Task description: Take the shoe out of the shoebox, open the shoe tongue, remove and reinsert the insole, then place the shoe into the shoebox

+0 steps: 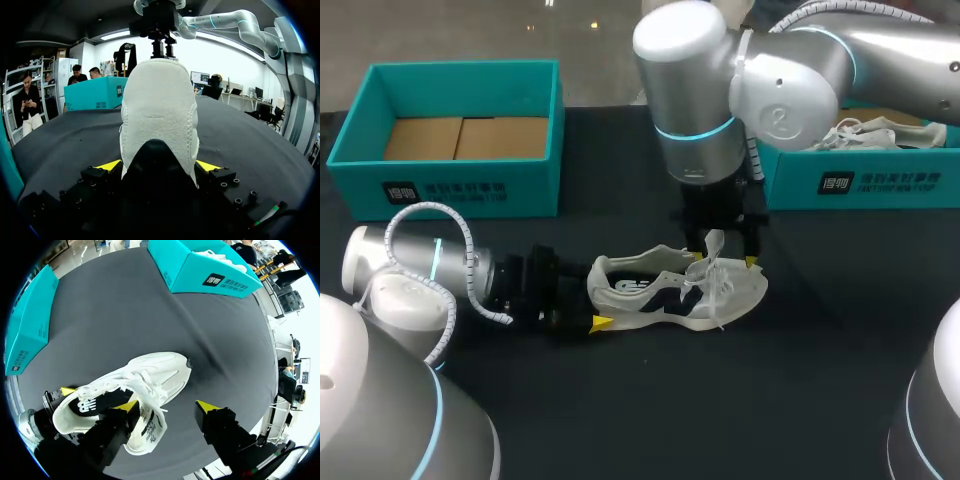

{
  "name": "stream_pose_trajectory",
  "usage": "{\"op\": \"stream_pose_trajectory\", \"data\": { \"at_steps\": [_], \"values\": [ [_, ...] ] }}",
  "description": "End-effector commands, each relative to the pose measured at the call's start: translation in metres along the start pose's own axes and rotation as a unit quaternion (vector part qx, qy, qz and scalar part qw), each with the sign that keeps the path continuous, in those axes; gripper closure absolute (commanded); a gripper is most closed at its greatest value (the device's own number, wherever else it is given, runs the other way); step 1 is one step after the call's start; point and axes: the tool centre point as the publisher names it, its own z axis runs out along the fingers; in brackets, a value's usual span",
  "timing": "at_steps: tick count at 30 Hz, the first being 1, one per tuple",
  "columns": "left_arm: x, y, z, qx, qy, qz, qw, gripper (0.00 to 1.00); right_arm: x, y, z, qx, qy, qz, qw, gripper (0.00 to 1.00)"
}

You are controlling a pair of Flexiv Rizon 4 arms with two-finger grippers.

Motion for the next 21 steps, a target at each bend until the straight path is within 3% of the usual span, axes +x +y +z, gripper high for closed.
{"op": "stream_pose_trajectory", "data": {
  "at_steps": [1, 7, 10, 11, 14, 16, 17, 18, 21],
  "values": [
    [0.001, 0.005, 0.003, -0.001, 0.0, -0.001, 1.0, 1.0, 0.002, -0.007, -0.016, -0.007, -0.003, -0.013, 1.0, 0.0],
    [0.001, 0.005, 0.003, -0.001, 0.0, -0.001, 1.0, 1.0, 0.008, -0.021, -0.05, -0.029, -0.007, -0.078, 0.997, 0.0],
    [0.001, 0.005, 0.003, -0.001, 0.0, -0.001, 1.0, 1.0, 0.016, -0.024, -0.071, -0.062, 0.0, -0.197, 0.978, 0.0],
    [0.001, 0.005, 0.003, -0.001, 0.0, -0.001, 1.0, 1.0, 0.021, -0.025, -0.077, -0.082, 0.005, -0.254, 0.964, 0.0],
    [0.001, 0.005, 0.003, -0.001, 0.0, -0.001, 1.0, 1.0, 0.034, -0.031, -0.089, -0.14, 0.027, -0.417, 0.898, 0.0],
    [0.001, 0.005, 0.003, -0.001, 0.0, -0.001, 1.0, 1.0, 0.041, -0.039, -0.091, -0.179, 0.04, -0.516, 0.837, 0.0],
    [0.001, 0.005, 0.003, -0.001, 0.0, -0.001, 1.0, 1.0, 0.042, -0.042, -0.09, -0.185, 0.068, -0.559, 0.806, 0.0],
    [0.001, 0.005, 0.003, -0.001, 0.0, -0.001, 1.0, 1.0, 0.044, -0.046, -0.09, -0.182, 0.068, -0.59, 0.784, 0.0],
    [0.001, 0.005, 0.003, -0.001, 0.0, -0.001, 1.0, 1.0, 0.045, -0.046, -0.089, -0.171, 0.078, -0.6, 0.777, 0.0]
  ]
}}
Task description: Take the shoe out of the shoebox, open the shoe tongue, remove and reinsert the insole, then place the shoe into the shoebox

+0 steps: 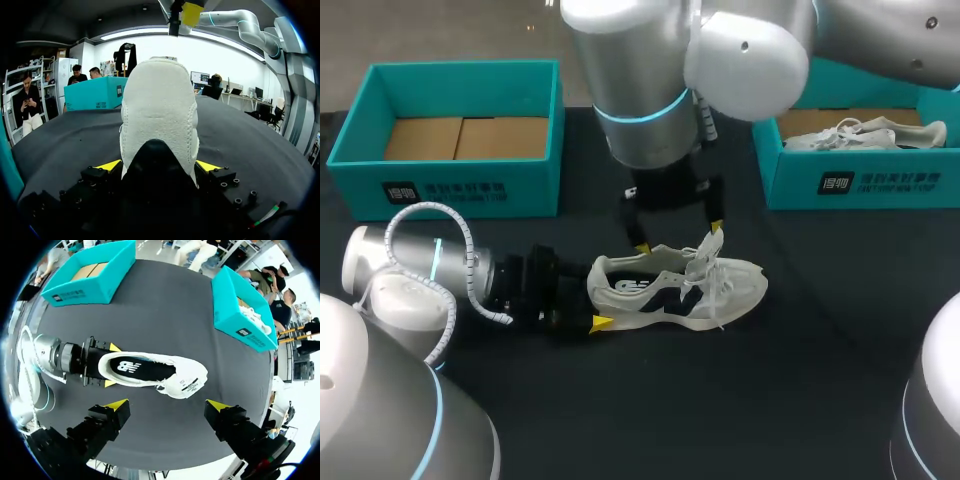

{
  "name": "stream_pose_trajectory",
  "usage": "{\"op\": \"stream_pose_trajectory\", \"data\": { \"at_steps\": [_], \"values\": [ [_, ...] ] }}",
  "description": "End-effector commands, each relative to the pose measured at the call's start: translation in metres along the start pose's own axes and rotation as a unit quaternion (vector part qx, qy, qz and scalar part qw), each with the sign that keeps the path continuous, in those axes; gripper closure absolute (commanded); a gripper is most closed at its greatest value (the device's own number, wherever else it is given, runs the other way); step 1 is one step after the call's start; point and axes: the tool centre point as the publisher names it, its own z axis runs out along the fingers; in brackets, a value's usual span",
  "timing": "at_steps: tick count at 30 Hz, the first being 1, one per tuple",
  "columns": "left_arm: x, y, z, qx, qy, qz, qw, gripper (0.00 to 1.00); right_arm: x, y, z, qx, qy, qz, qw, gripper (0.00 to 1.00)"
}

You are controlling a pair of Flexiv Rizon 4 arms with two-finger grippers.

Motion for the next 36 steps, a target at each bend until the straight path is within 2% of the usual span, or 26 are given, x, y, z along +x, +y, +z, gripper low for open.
{"op": "stream_pose_trajectory", "data": {
  "at_steps": [1, 15, 16, 17, 18, 19, 20, 22, 23, 24, 25, 26, 36],
  "values": [
    [0.001, 0.005, 0.003, -0.001, 0.0, -0.001, 1.0, 1.0, 0.006, -0.002, 0.003, -0.111, 0.063, -0.376, 0.918, 0.0],
    [0.001, 0.005, 0.003, -0.001, 0.0, -0.001, 1.0, 1.0, 0.006, -0.002, 0.003, -0.111, 0.063, -0.376, 0.918, 0.0],
    [0.001, 0.005, 0.003, -0.001, 0.0, -0.001, 1.0, 1.0, 0.006, 0.003, 0.003, -0.14, 0.076, -0.43, 0.889, 0.0],
    [0.001, 0.005, 0.003, -0.001, 0.0, -0.001, 1.0, 1.0, 0.005, 0.005, 0.004, -0.145, 0.082, -0.453, 0.876, 0.0],
    [0.001, 0.005, 0.003, -0.001, 0.0, -0.001, 1.0, 1.0, 0.005, 0.009, 0.007, -0.159, 0.106, -0.506, 0.841, 0.0],
    [0.001, 0.005, 0.003, -0.001, 0.0, -0.001, 1.0, 1.0, 0.007, 0.012, 0.009, -0.157, 0.113, -0.545, 0.816, 0.0],
    [0.001, 0.005, 0.003, -0.001, 0.0, -0.001, 1.0, 1.0, 0.007, 0.013, 0.011, -0.15, 0.113, -0.555, 0.81, 0.0],
    [0.001, 0.005, 0.003, -0.001, 0.0, -0.001, 1.0, 1.0, 0.008, 0.015, 0.016, -0.163, 0.137, -0.597, 0.773, 0.0],
    [0.001, 0.005, 0.003, -0.001, 0.0, -0.001, 1.0, 1.0, 0.01, 0.016, 0.018, -0.151, 0.143, -0.61, 0.764, 0.0],
    [0.001, 0.005, 0.003, -0.001, 0.0, -0.001, 1.0, 1.0, 0.011, 0.017, 0.021, -0.126, 0.158, -0.613, 0.764, 0.0],
    [0.001, 0.005, 0.003, -0.001, 0.0, -0.001, 1.0, 1.0, 0.01, 0.019, 0.021, -0.123, 0.172, -0.605, 0.768, 0.0],
    [0.001, 0.005, 0.003, -0.001, 0.0, -0.001, 1.0, 1.0, 0.008, 0.019, 0.021, -0.099, 0.173, -0.587, 0.785, 0.0],
    [0.001, 0.005, 0.003, -0.001, 0.0, -0.001, 1.0, 1.0, 0.008, 0.019, 0.021, -0.099, 0.173, -0.587, 0.785, 0.0]
  ]
}}
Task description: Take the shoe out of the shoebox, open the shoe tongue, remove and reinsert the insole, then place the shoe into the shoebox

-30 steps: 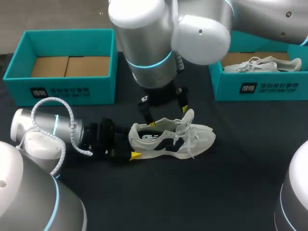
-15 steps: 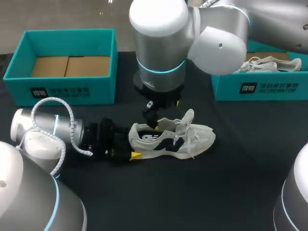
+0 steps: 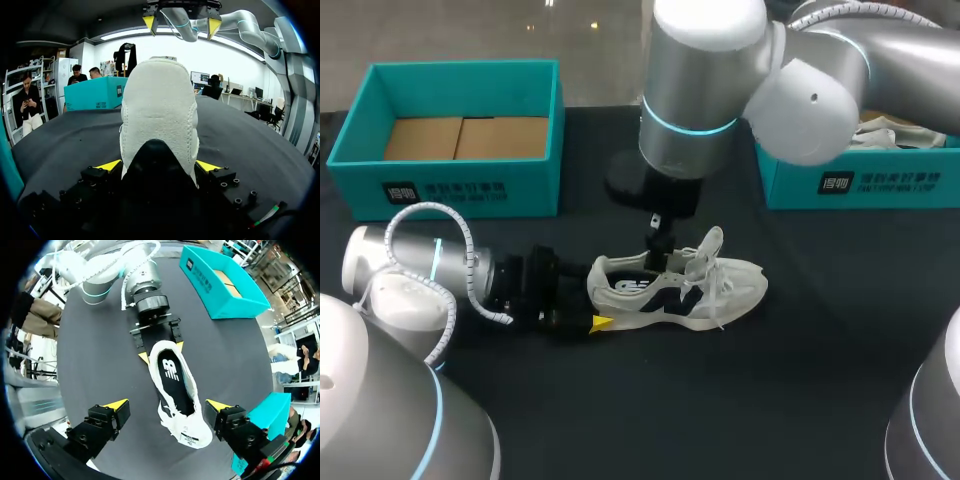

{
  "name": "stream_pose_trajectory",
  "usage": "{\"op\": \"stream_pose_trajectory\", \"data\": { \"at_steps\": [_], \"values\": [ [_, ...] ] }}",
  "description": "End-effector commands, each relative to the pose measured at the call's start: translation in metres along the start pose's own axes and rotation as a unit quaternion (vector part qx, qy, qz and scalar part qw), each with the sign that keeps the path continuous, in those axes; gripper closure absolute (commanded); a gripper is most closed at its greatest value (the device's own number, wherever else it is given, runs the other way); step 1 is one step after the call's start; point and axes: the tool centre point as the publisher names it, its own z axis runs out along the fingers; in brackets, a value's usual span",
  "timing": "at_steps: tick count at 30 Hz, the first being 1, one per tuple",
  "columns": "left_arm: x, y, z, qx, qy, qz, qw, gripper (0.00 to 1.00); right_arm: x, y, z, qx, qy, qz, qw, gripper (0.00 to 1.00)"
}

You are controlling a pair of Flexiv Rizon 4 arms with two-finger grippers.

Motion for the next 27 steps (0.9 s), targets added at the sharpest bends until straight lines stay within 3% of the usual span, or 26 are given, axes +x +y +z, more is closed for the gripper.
{"op": "stream_pose_trajectory", "data": {
  "at_steps": [1, 4, 5, 6, 7, 8, 16, 27],
  "values": [
    [0.001, 0.005, 0.003, -0.001, 0.0, -0.001, 1.0, 1.0, -0.006, -0.006, 0.002, -0.026, 0.072, -0.074, 0.994, 0.0],
    [0.001, 0.005, 0.003, -0.001, 0.0, -0.001, 1.0, 1.0, -0.006, -0.006, 0.002, -0.026, 0.072, -0.074, 0.994, 0.0],
    [0.001, 0.005, 0.003, -0.001, 0.0, -0.001, 1.0, 1.0, -0.006, -0.006, 0.002, -0.026, 0.072, -0.074, 0.994, 0.09],
    [0.001, 0.005, 0.003, -0.001, 0.0, -0.001, 1.0, 1.0, -0.005, -0.003, 0.003, -0.019, 0.077, -0.072, 0.994, 0.58],
    [0.001, 0.005, 0.003, -0.001, 0.0, -0.001, 1.0, 1.0, -0.005, -0.001, 0.005, -0.011, 0.078, -0.064, 0.995, 0.82],
    [0.001, 0.005, 0.003, -0.001, 0.0, -0.001, 1.0, 1.0, -0.005, 0.0, 0.007, -0.009, 0.08, -0.058, 0.995, 1.0],
    [0.001, 0.005, 0.003, -0.001, 0.0, -0.001, 1.0, 1.0, -0.01, 0.004, 0.026, 0.016, 0.085, -0.016, 0.996, 1.0],
    [0.001, 0.005, 0.003, -0.001, 0.0, -0.001, 1.0, 1.0, -0.017, 0.004, 0.068, 0.022, 0.078, -0.008, 0.997, 1.0]
  ]
}}
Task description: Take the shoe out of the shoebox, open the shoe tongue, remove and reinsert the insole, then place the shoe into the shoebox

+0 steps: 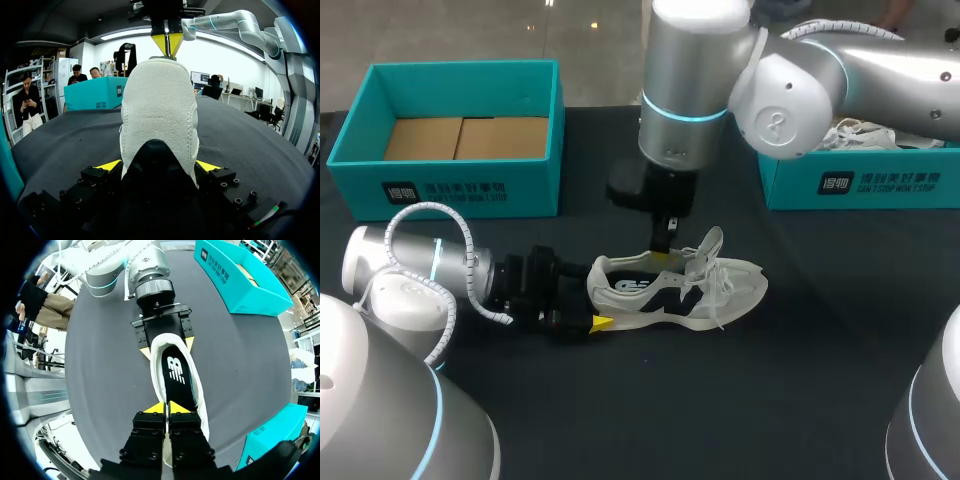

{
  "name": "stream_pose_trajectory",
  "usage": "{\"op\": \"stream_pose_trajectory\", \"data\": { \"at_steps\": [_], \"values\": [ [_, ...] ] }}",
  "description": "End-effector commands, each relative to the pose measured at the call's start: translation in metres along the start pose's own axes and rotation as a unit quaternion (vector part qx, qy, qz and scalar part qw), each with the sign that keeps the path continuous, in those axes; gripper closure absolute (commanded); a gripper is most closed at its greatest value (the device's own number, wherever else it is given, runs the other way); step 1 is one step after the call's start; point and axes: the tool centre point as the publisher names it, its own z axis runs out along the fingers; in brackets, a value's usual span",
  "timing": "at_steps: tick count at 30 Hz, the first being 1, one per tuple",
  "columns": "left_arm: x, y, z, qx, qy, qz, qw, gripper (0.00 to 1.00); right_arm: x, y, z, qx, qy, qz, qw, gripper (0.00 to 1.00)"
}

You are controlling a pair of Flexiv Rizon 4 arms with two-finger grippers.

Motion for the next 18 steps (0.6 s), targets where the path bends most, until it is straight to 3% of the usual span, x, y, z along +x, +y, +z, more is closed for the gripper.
{"op": "stream_pose_trajectory", "data": {
  "at_steps": [1, 18],
  "values": [
    [0.001, 0.005, 0.003, -0.001, 0.0, -0.001, 1.0, 1.0, -0.007, 0.005, 0.021, 0.008, 0.004, 0.003, 1.0, 1.0],
    [0.001, 0.005, 0.003, -0.001, 0.0, -0.001, 1.0, 1.0, -0.034, 0.003, 0.061, 0.05, -0.018, 0.018, 0.998, 1.0]
  ]
}}
